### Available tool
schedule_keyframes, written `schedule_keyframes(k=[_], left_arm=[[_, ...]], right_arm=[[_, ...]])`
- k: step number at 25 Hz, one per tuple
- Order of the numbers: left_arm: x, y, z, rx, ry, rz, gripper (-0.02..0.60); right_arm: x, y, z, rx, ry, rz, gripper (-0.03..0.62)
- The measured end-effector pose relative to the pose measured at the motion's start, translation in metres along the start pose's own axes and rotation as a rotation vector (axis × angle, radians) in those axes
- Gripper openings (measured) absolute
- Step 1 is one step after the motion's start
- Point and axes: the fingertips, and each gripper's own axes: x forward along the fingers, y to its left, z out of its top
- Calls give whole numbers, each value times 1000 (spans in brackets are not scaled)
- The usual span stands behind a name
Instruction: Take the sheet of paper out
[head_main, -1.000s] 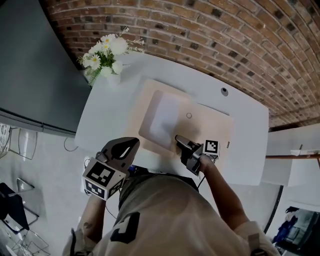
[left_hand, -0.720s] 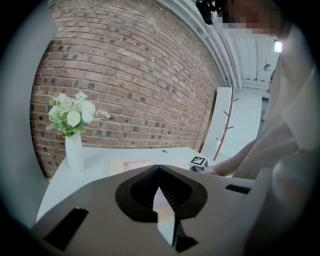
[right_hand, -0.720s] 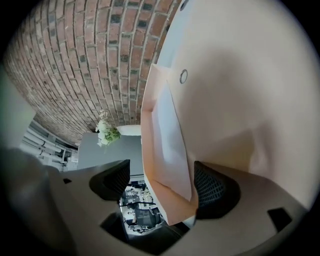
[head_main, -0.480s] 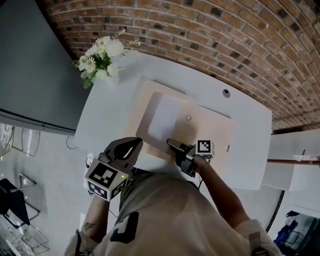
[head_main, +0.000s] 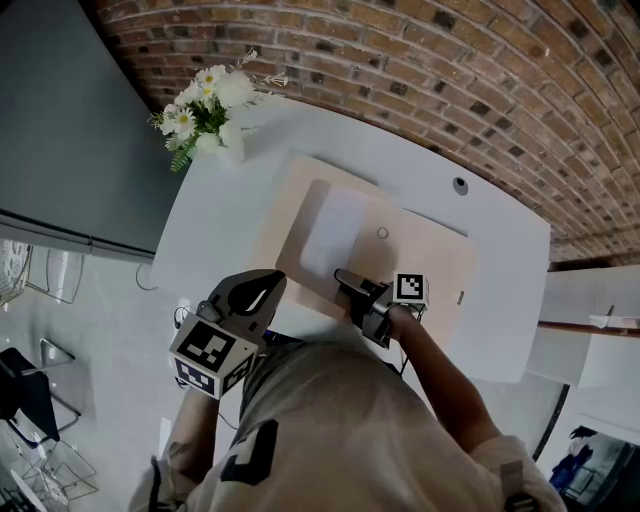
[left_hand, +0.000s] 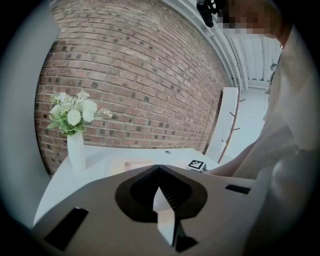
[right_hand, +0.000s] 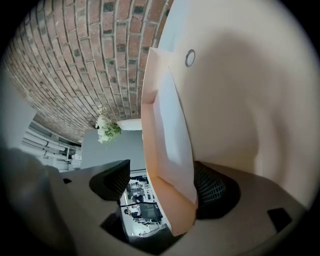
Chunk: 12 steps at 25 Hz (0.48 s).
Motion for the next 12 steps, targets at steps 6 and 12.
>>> schedule_keyframes(k=[6,12], left_arm=[[-3,5,0,-2,-3,-4,14],[-5,8,-1,1,-3,-6,14]], right_arm=[[3,5,3,-17,-15,25,383],[7,19,9,-46,-21,87,383]])
